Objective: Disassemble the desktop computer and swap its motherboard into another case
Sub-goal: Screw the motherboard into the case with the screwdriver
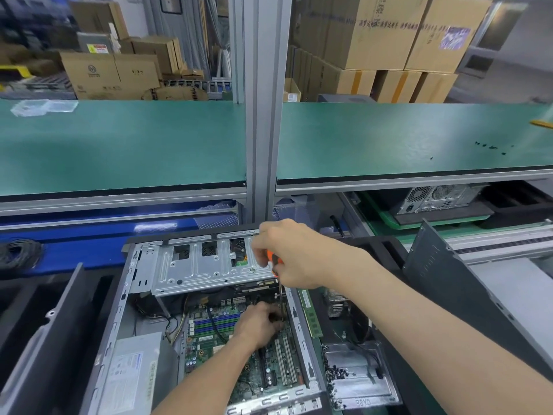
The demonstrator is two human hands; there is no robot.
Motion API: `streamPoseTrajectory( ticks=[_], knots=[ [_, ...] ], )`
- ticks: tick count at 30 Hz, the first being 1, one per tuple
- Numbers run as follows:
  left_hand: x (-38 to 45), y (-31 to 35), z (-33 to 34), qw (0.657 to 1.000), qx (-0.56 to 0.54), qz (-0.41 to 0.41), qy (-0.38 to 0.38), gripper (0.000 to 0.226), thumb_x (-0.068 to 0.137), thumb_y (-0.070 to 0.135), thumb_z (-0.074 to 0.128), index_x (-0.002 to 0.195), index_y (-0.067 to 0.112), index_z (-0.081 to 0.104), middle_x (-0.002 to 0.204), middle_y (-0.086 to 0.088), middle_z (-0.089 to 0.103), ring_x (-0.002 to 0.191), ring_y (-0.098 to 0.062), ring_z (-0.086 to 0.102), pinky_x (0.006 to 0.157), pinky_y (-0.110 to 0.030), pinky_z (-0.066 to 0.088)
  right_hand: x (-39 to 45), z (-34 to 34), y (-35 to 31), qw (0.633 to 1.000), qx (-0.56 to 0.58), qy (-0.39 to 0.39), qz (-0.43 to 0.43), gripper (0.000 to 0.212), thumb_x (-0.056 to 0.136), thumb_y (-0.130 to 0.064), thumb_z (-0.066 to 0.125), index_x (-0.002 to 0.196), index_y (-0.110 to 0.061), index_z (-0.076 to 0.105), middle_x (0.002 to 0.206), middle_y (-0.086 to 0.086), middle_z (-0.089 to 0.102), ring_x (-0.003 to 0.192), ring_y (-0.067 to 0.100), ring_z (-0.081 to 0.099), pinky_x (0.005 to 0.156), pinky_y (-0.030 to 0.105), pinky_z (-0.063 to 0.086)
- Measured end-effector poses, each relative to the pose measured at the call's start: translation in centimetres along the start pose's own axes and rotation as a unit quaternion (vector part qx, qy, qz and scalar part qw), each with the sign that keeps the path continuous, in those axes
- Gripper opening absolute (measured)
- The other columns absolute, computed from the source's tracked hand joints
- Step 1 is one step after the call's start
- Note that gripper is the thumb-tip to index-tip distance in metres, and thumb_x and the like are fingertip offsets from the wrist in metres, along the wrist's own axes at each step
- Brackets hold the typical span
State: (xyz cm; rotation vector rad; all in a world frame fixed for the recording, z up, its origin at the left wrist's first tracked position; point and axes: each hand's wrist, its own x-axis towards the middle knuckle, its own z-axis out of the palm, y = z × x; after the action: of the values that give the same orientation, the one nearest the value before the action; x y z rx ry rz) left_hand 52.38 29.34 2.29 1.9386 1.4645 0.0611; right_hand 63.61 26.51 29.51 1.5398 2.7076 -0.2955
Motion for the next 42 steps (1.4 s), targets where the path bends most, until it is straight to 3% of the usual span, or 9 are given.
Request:
streamPoseTrajectory(
  ticks=[5,9,12,17,21,24,29,36,42],
  knots=[
    [0.2,0.0,0.2,1.000,0.001,-0.008,-0.007,0.023,0.092,0.041,0.067,0.114,0.040,0.064,0.121,0.000,0.065,0.083,-0.015,0.065,0.069,-0.029,0.052,-0.4,0.5,0.1,0.980,-0.146,0.090,0.099,0.040,0.095,-0.055,0.053,0.110,-0.018,0.056,0.085,0.004,0.045,0.083,0.034,0.059,0.062,0.037,0.033],
    [0.5,0.0,0.2,1.000,0.001,-0.011,-0.016,0.025,0.092,0.041,0.067,0.116,0.038,0.063,0.113,-0.003,0.067,0.076,-0.018,0.061,0.065,-0.028,0.050,0.0,0.3,0.0,0.993,-0.081,0.053,0.072,0.007,0.095,-0.022,0.053,0.093,-0.017,0.050,0.081,0.002,0.040,0.088,0.035,0.057,0.064,0.038,0.038],
    [0.7,0.0,0.1,1.000,0.007,-0.010,-0.020,0.031,0.092,0.040,0.067,0.122,0.036,0.061,0.114,-0.004,0.065,0.082,-0.019,0.062,0.068,-0.030,0.052,-0.7,-0.1,0.1,1.000,0.013,-0.015,0.018,0.026,0.076,-0.005,0.061,0.095,-0.022,0.058,0.099,-0.002,0.049,0.087,0.023,0.055,0.061,0.032,0.038],
    [0.8,0.5,-0.1,0.999,0.020,-0.015,-0.028,0.036,0.093,0.036,0.066,0.128,0.035,0.058,0.119,-0.004,0.063,0.090,-0.021,0.065,0.080,-0.037,0.058,-1.0,0.4,0.2,0.981,-0.136,0.089,0.103,0.034,0.096,-0.050,0.053,0.111,-0.019,0.052,0.082,0.000,0.039,0.078,0.033,0.053,0.062,0.037,0.035],
    [0.6,0.8,0.0,0.999,0.049,-0.017,-0.005,0.046,0.090,0.044,0.066,0.134,0.037,0.055,0.123,-0.004,0.061,0.104,-0.025,0.062,0.079,-0.033,0.052,-0.5,0.5,-0.1,0.995,-0.063,0.059,0.056,0.006,0.092,-0.020,0.055,0.094,-0.017,0.051,0.080,0.001,0.044,0.084,0.033,0.056,0.065,0.039,0.045],
    [0.5,0.8,0.3,0.997,0.075,0.006,0.026,0.037,0.088,0.045,0.065,0.122,0.033,0.061,0.116,-0.005,0.064,0.107,-0.028,0.062,0.080,-0.036,0.052,-0.8,0.1,0.0,1.000,0.008,-0.002,0.018,0.025,0.076,-0.007,0.065,0.093,-0.024,0.057,0.095,-0.005,0.047,0.083,0.022,0.054,0.061,0.032,0.041],
    [0.8,0.7,0.9,0.993,0.104,0.022,0.056,0.028,0.087,0.042,0.064,0.112,0.028,0.064,0.099,-0.003,0.064,0.096,-0.028,0.063,0.076,-0.041,0.052,-0.8,0.6,-0.4,0.979,-0.155,0.090,0.094,0.034,0.093,-0.047,0.057,0.106,-0.016,0.056,0.074,-0.001,0.029,0.079,0.032,0.054,0.063,0.038,0.033],
    [0.9,1.1,1.8,0.987,0.134,0.018,0.092,0.023,0.087,0.032,0.062,0.102,0.015,0.058,0.090,-0.005,0.053,0.094,-0.032,0.060,0.070,-0.038,0.038,-0.5,0.0,-0.1,1.000,-0.002,-0.003,0.025,0.026,0.075,-0.008,0.066,0.096,-0.022,0.058,0.095,-0.003,0.047,0.084,0.022,0.053,0.063,0.034,0.044],
    [1.0,1.3,1.6,0.989,0.117,0.024,0.088,0.019,0.089,0.031,0.064,0.099,0.016,0.058,0.094,-0.006,0.056,0.090,-0.029,0.058,0.071,-0.037,0.040,-0.5,0.4,-0.1,0.977,-0.147,0.102,0.112,0.031,0.101,-0.047,0.046,0.096,-0.016,0.049,0.073,-0.002,0.032,0.073,0.030,0.046,0.059,0.037,0.032]
  ],
)
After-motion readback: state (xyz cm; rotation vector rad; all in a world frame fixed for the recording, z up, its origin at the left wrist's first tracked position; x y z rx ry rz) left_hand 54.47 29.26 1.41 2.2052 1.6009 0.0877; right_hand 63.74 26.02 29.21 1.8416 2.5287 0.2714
